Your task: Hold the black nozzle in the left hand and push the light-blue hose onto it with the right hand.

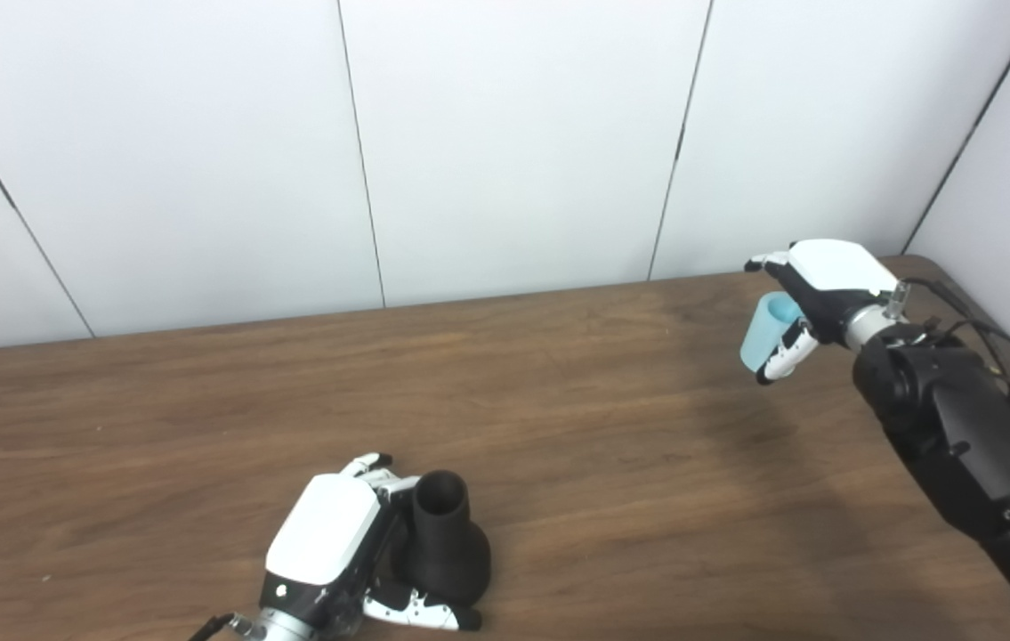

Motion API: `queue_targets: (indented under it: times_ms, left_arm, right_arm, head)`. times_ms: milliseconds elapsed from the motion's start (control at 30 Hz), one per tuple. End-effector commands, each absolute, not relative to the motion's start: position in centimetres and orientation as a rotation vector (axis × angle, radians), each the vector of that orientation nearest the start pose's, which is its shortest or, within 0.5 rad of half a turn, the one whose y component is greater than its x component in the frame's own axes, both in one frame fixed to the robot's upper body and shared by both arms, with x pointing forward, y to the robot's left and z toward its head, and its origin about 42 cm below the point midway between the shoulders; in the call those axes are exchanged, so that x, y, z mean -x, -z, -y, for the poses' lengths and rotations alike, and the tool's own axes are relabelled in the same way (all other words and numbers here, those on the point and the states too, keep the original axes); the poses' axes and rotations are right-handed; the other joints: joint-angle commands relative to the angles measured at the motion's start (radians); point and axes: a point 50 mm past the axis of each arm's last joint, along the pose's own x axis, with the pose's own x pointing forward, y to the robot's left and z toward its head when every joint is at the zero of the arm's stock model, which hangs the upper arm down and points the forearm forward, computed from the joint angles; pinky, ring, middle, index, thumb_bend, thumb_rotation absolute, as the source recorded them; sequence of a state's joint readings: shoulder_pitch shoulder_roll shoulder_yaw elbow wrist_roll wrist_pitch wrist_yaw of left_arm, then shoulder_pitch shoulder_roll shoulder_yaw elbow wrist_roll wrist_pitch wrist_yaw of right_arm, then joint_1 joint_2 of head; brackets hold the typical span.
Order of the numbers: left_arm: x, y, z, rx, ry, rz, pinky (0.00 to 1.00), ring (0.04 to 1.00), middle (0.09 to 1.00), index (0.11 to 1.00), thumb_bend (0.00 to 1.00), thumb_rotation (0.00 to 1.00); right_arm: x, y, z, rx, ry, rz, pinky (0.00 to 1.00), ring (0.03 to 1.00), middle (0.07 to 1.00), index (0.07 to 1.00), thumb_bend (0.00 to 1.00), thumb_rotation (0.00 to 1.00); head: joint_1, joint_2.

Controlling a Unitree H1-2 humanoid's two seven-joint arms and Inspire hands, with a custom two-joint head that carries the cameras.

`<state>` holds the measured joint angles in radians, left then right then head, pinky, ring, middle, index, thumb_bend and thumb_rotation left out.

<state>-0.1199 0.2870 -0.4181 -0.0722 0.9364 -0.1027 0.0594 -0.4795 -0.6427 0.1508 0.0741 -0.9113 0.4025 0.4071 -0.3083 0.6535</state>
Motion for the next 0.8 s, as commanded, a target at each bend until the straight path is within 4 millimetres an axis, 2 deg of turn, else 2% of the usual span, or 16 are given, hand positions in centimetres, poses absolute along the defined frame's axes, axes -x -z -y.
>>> queue_targets:
  times_ms: [0, 233, 500, 767]
  left_arm:
    - [-29.3, -12.4, -18.8, -1.229, 0.389, 0.392, 0.84, 0.623, 0.444, 0.507, 0.52, 0.00]
    - [-29.6, -12.5, -19.0, -1.231, 0.381, 0.388, 0.85, 0.628, 0.454, 0.505, 0.52, 0.00]
    - [-29.6, -12.3, -18.8, -1.232, 0.382, 0.385, 0.84, 0.627, 0.458, 0.503, 0.52, 0.00]
    - [-29.7, -12.1, -19.4, -1.212, 0.374, 0.366, 0.85, 0.623, 0.455, 0.506, 0.52, 0.00]
  right_arm:
    - [-42.3, -30.0, 37.8, 1.474, 0.158, -0.141, 0.87, 0.955, 0.898, 0.858, 0.91, 0.17]
    - [-43.3, -29.7, 38.2, 1.470, 0.176, -0.174, 0.89, 0.953, 0.895, 0.862, 0.91, 0.19]
    - [-43.5, -28.3, 38.9, 1.429, 0.183, -0.229, 0.81, 0.907, 0.902, 0.867, 0.89, 0.16]
    - [-43.3, -28.5, 39.2, 1.428, 0.183, -0.242, 0.75, 0.855, 0.882, 0.868, 0.87, 0.13]
  head:
    - [-0.001, 0.001]
    - [-0.009, 0.001]
    - [-0.008, 0.005]
    - [-0.016, 0.006]
